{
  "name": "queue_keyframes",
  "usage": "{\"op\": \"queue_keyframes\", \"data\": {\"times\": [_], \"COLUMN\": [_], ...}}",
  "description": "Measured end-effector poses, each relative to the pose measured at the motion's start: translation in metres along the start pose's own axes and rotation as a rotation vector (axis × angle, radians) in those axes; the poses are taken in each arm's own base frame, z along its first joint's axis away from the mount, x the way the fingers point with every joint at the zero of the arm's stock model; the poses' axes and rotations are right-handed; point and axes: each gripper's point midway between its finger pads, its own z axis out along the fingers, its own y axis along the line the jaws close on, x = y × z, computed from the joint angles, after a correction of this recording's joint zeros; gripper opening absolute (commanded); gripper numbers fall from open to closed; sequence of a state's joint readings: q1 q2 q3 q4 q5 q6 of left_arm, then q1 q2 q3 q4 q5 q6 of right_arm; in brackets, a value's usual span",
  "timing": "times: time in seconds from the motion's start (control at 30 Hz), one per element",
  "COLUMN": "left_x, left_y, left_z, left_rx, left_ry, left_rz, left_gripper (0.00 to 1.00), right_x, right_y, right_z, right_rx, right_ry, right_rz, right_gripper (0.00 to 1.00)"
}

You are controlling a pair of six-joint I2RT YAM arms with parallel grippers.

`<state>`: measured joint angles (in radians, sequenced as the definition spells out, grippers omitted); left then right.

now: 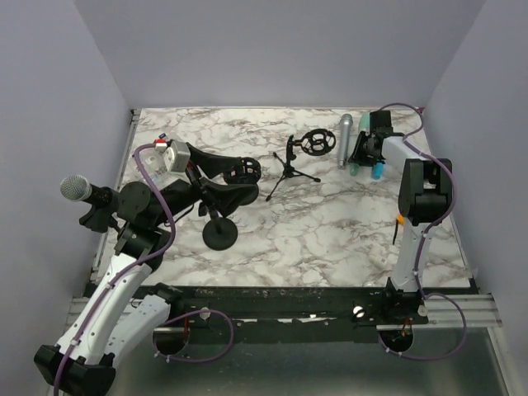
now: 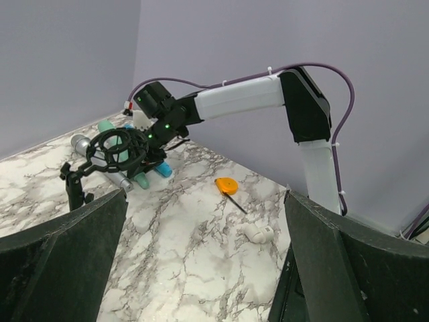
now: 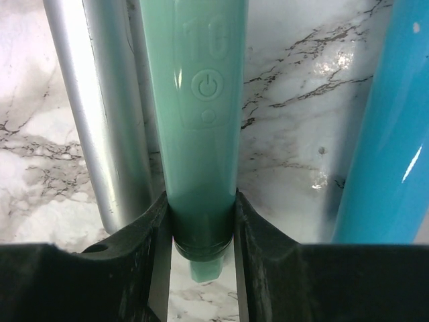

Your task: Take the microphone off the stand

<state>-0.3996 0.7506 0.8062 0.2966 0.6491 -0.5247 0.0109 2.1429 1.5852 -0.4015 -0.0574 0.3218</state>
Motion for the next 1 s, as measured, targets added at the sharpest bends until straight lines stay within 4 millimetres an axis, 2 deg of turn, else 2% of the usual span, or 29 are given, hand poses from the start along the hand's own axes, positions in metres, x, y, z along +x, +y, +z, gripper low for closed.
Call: {"op": "queue_keyframes", "data": {"times": [0.37, 0.6, 0.7, 0.77, 0.83, 1.0], "left_x": [0.007, 0.013, 0.015, 0.016, 0.016, 0.015], "left_y": [0.006, 0.012, 0.014, 0.015, 0.015, 0.015], "left_z": [0.004, 0.007, 0.008, 0.008, 0.008, 0.006], "left_rx": [-0.008, -0.014, -0.016, -0.017, -0.016, -0.015], "left_ry": [0.019, 0.036, 0.044, 0.046, 0.046, 0.047], "left_rz": [-0.016, -0.028, -0.030, -0.024, -0.013, 0.035], "left_gripper": [0.99, 0.99, 0.99, 0.99, 0.99, 0.99], "right_x": [0.000, -0.003, -0.004, -0.006, -0.007, 0.005], "right_y": [0.000, 0.000, 0.002, 0.004, 0.007, 0.022], "right_z": [0.002, 0.001, -0.007, -0.022, -0.049, -0.143], "right_rx": [0.001, 0.000, 0.000, -0.007, -0.020, -0.133], "right_ry": [0.003, -0.002, -0.001, -0.018, -0.045, -0.182], "right_rz": [-0.002, -0.009, -0.005, 0.000, 0.013, 0.047], "right_gripper": [0.57, 0.62, 0.64, 0.64, 0.64, 0.67]}}
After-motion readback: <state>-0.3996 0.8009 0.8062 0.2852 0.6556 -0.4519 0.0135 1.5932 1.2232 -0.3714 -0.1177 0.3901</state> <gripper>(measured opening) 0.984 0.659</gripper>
